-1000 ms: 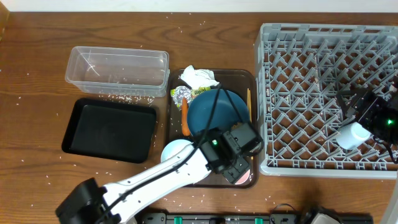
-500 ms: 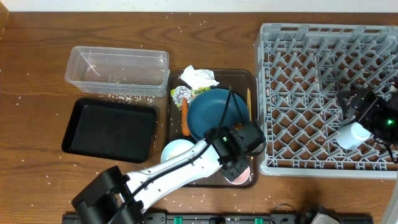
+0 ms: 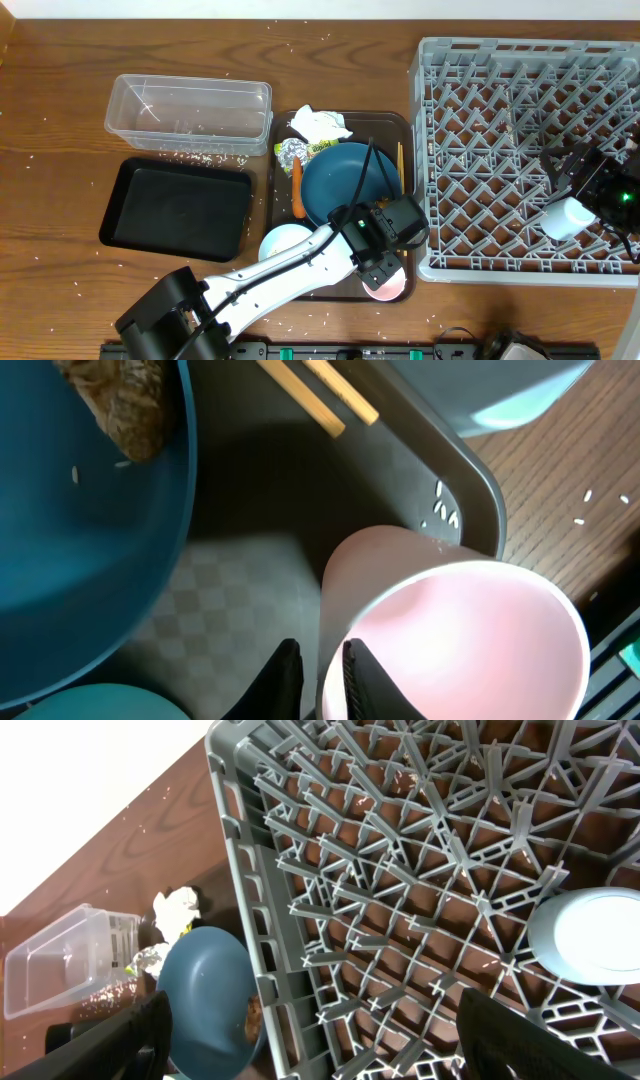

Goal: Sort waste into correct bins and load items into the dishwasher rack
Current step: 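Grasp the pink cup with the left gripper and lift it, then hand the pink cup from the left gripper to the right gripper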

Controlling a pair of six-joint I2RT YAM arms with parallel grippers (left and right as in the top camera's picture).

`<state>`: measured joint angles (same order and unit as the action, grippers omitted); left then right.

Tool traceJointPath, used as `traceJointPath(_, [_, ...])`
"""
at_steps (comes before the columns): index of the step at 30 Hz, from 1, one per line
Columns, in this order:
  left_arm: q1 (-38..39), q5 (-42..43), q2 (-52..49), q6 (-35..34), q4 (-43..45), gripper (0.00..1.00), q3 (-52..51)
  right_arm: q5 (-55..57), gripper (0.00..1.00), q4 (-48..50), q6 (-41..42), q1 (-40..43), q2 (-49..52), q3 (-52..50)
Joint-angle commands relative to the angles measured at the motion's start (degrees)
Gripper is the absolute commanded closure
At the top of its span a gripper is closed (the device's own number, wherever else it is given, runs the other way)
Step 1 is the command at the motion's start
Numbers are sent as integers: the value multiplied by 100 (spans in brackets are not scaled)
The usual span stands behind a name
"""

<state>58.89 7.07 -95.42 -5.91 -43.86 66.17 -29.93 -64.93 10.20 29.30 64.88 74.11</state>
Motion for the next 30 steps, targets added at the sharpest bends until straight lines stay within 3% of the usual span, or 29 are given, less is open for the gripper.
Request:
traceJointPath(1, [-4, -63, -22, 28, -33, 83, -162, 15, 16, -17, -44, -50, 0, 46])
traceJointPath(8, [-4, -66, -35, 31, 205, 84, -162, 17, 16, -20, -42, -50, 0, 46])
traceJointPath(10, [-4, -70, -37, 33, 223, 94, -162, 15, 16, -22, -44, -50, 0, 46])
traceJointPath(21, [-273, -2, 442, 11, -411, 94, 330, 15, 14, -28, -44, -50, 0, 46])
traceJointPath(26, [-1093, 205, 1294, -210, -675, 94, 730, 13, 14, -72, -44, -50, 0, 46])
traceJointPath(30, [-2330, 1364, 2041, -210, -566, 94, 800, -22, 15, -173, -118, -50, 0, 46])
